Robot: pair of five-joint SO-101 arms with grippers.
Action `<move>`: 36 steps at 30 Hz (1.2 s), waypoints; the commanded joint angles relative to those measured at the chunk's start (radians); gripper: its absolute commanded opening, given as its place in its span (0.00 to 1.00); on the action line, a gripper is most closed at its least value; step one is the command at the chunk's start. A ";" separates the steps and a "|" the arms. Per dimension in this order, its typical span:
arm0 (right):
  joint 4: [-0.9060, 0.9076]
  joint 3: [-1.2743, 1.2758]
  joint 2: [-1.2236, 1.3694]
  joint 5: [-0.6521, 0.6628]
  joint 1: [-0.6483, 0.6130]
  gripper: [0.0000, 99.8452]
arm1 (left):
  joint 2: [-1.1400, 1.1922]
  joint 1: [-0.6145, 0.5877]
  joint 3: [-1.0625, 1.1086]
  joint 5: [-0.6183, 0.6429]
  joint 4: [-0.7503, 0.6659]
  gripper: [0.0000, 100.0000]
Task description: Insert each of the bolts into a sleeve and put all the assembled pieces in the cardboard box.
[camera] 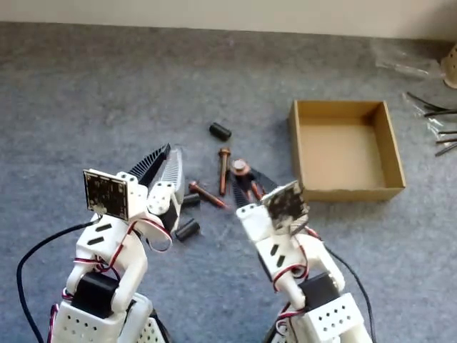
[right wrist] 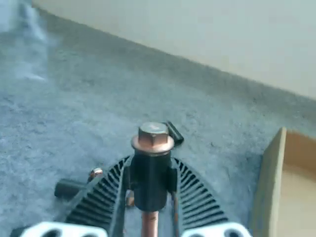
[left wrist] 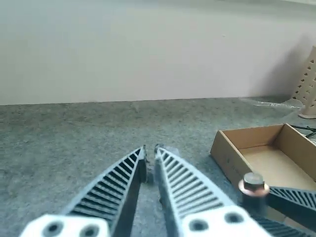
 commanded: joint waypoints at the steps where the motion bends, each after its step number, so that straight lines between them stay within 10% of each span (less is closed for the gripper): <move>1: 0.128 -0.182 -0.004 -0.032 0.125 0.00 | -0.010 -0.015 -0.042 -0.011 0.057 0.01; 11: 0.331 -0.417 -0.001 0.018 0.326 0.00 | -0.010 -0.015 -0.033 -0.282 0.233 0.01; 36: 0.561 -1.139 0.984 0.018 0.423 0.00 | 0.002 -0.117 -0.042 -0.212 0.210 0.01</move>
